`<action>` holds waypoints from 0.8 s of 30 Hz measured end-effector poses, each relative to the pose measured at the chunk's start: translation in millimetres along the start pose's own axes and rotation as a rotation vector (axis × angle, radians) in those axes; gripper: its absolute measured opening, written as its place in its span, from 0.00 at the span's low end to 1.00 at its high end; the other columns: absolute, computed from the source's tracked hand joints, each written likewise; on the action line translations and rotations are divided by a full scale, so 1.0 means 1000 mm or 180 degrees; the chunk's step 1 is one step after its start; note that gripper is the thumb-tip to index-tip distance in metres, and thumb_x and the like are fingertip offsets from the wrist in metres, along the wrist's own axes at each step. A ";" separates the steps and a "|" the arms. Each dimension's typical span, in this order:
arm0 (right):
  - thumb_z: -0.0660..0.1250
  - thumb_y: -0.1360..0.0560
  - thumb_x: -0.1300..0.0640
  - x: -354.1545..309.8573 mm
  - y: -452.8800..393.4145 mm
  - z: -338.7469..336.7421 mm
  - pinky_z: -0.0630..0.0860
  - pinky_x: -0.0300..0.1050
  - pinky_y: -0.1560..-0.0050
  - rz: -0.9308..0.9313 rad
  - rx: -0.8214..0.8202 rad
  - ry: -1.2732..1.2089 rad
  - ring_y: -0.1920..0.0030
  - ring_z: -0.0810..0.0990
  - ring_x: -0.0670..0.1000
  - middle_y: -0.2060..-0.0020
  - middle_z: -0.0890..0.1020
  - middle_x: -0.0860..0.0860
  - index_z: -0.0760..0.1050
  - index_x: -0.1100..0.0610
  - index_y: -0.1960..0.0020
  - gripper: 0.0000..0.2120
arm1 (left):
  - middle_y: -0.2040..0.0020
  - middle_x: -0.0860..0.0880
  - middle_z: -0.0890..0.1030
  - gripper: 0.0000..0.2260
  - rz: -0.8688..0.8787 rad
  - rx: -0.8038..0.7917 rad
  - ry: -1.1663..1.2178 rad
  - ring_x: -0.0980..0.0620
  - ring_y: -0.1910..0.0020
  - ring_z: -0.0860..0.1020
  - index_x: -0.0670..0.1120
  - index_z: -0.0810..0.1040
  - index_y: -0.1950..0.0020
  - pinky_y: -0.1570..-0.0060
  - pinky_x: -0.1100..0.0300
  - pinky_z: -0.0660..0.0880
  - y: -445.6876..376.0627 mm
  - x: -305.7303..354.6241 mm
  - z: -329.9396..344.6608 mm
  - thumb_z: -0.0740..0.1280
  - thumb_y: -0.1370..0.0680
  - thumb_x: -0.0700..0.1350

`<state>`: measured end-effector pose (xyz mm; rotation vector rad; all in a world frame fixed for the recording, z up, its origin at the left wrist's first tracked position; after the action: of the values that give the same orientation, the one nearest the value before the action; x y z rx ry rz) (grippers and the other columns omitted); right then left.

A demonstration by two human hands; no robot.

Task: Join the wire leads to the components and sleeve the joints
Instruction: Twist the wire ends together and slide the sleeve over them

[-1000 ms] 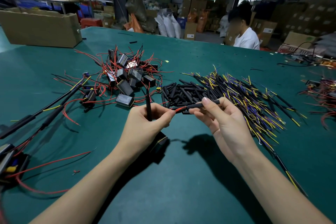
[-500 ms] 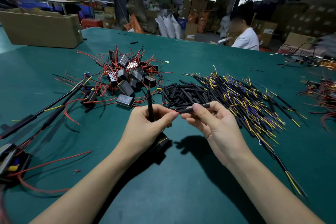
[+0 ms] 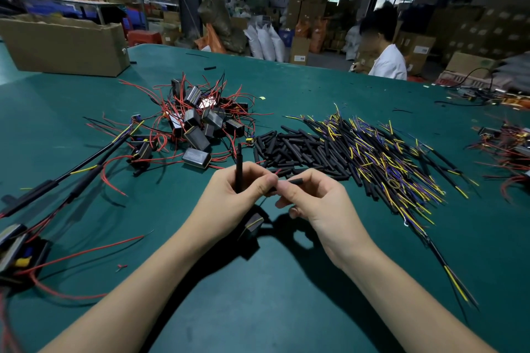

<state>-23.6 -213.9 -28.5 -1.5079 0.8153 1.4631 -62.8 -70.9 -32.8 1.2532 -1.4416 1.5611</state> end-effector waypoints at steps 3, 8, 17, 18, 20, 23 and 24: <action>0.74 0.31 0.57 -0.001 -0.001 -0.005 0.69 0.34 0.69 -0.0019 0.0002 0.0266 0.68 0.76 0.43 0.70 0.81 0.46 0.77 0.58 0.60 0.06 | 0.67 0.51 0.82 0.10 -0.0059 -0.0087 0.0019 0.58 0.65 0.79 0.41 0.81 0.57 0.61 0.69 0.73 0.002 0.003 -0.001 0.67 0.29 0.48; 0.72 0.29 0.61 -0.003 -0.006 -0.014 0.72 0.34 0.67 -0.0143 0.0042 0.0060 0.68 0.78 0.45 0.67 0.83 0.49 0.80 0.56 0.58 0.02 | 0.66 0.52 0.83 0.04 -0.0179 0.0045 0.0052 0.60 0.66 0.79 0.42 0.84 0.55 0.62 0.71 0.73 0.001 0.004 -0.004 0.70 0.27 0.40; 0.69 0.29 0.61 -0.006 -0.010 -0.021 0.73 0.35 0.67 -0.0379 0.0262 -0.0346 0.67 0.79 0.47 0.66 0.83 0.52 0.79 0.59 0.59 0.02 | 0.68 0.52 0.82 0.05 -0.0199 -0.0006 -0.0374 0.61 0.68 0.77 0.45 0.83 0.59 0.65 0.71 0.71 -0.001 0.003 -0.009 0.70 0.25 0.43; 0.69 0.29 0.61 -0.006 -0.010 -0.020 0.73 0.35 0.68 -0.0375 0.0270 -0.0370 0.67 0.79 0.47 0.66 0.83 0.52 0.79 0.59 0.59 0.02 | 0.67 0.51 0.82 0.05 -0.0201 -0.0048 -0.0433 0.62 0.68 0.77 0.44 0.83 0.59 0.65 0.72 0.71 -0.001 0.003 -0.010 0.70 0.25 0.43; 0.68 0.27 0.62 -0.005 -0.010 -0.019 0.73 0.35 0.68 -0.0320 0.0259 -0.0401 0.68 0.79 0.47 0.67 0.83 0.51 0.78 0.60 0.58 0.02 | 0.63 0.50 0.84 0.05 -0.0173 -0.0123 -0.0553 0.62 0.65 0.79 0.45 0.83 0.57 0.63 0.72 0.71 -0.001 0.003 -0.011 0.70 0.24 0.43; 0.66 0.25 0.63 -0.004 -0.009 -0.016 0.73 0.35 0.68 -0.0314 0.0213 -0.0348 0.67 0.80 0.47 0.67 0.82 0.51 0.78 0.60 0.57 0.03 | 0.57 0.51 0.86 0.06 -0.0042 -0.0109 -0.0450 0.57 0.54 0.83 0.47 0.83 0.49 0.52 0.67 0.76 0.001 0.005 -0.010 0.69 0.24 0.44; 0.66 0.25 0.63 -0.004 -0.008 -0.014 0.73 0.35 0.67 -0.0346 0.0198 -0.0266 0.67 0.79 0.47 0.67 0.82 0.51 0.78 0.60 0.57 0.03 | 0.55 0.50 0.86 0.09 -0.0033 -0.0053 -0.0260 0.55 0.52 0.83 0.47 0.82 0.46 0.50 0.66 0.77 0.001 0.007 -0.008 0.70 0.25 0.45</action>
<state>-10.9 -224.2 -24.4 -1.4130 0.7115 1.3984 -67.5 -63.9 -26.4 1.3263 -1.4933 1.5037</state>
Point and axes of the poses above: each hand's wrist, its own y-axis away from the middle knuckle, its own z-axis out of the palm, x = y × z, the point moved 1 cm from there along -y, towards the middle knuckle
